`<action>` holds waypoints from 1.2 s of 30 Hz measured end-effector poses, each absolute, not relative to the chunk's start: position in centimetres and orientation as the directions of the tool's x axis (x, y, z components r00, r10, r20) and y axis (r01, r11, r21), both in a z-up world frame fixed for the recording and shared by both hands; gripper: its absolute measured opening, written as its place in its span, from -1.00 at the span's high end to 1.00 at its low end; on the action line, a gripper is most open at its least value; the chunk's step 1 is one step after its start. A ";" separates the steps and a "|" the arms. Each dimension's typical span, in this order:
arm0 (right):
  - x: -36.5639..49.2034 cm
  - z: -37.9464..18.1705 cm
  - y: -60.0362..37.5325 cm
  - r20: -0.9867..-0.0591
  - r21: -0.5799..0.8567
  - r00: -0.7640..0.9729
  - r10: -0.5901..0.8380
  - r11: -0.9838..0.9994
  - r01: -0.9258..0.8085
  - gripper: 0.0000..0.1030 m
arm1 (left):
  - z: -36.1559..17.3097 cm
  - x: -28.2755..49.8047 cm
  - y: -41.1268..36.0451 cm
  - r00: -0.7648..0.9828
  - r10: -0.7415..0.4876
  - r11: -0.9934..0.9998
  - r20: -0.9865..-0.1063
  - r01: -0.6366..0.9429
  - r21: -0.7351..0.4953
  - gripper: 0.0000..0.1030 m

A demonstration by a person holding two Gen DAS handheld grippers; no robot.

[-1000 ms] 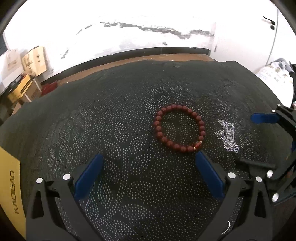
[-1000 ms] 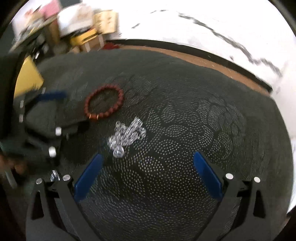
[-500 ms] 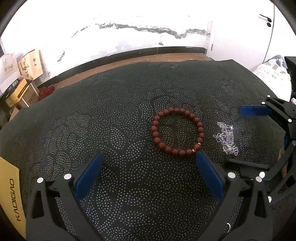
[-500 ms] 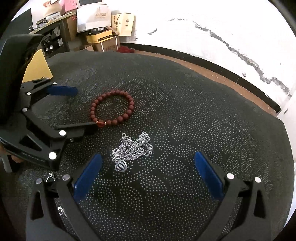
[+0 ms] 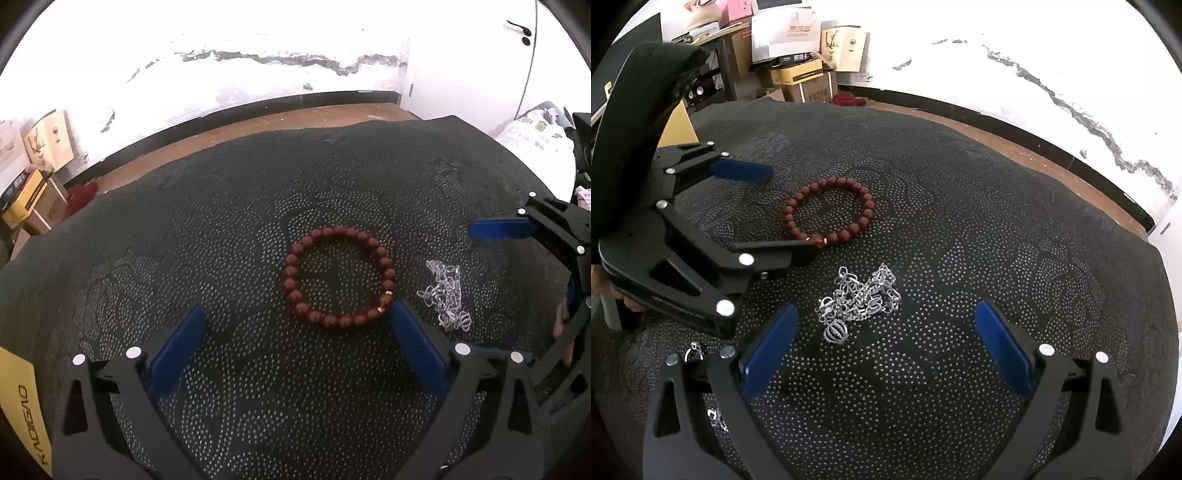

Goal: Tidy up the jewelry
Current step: 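Close left gripper on the red bead bracelet while right gripper closes on the silver chain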

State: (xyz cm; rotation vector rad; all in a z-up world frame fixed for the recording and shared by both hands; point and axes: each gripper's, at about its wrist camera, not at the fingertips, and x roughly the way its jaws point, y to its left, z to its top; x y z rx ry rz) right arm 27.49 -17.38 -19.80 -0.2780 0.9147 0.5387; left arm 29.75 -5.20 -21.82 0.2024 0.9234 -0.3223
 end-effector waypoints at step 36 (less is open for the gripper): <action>27.4 -18.3 -16.0 -0.801 0.010 0.481 0.357 0.810 -0.586 0.71 | -21.2 27.8 -7.6 0.592 -0.228 0.871 -0.773 0.479 0.110 0.68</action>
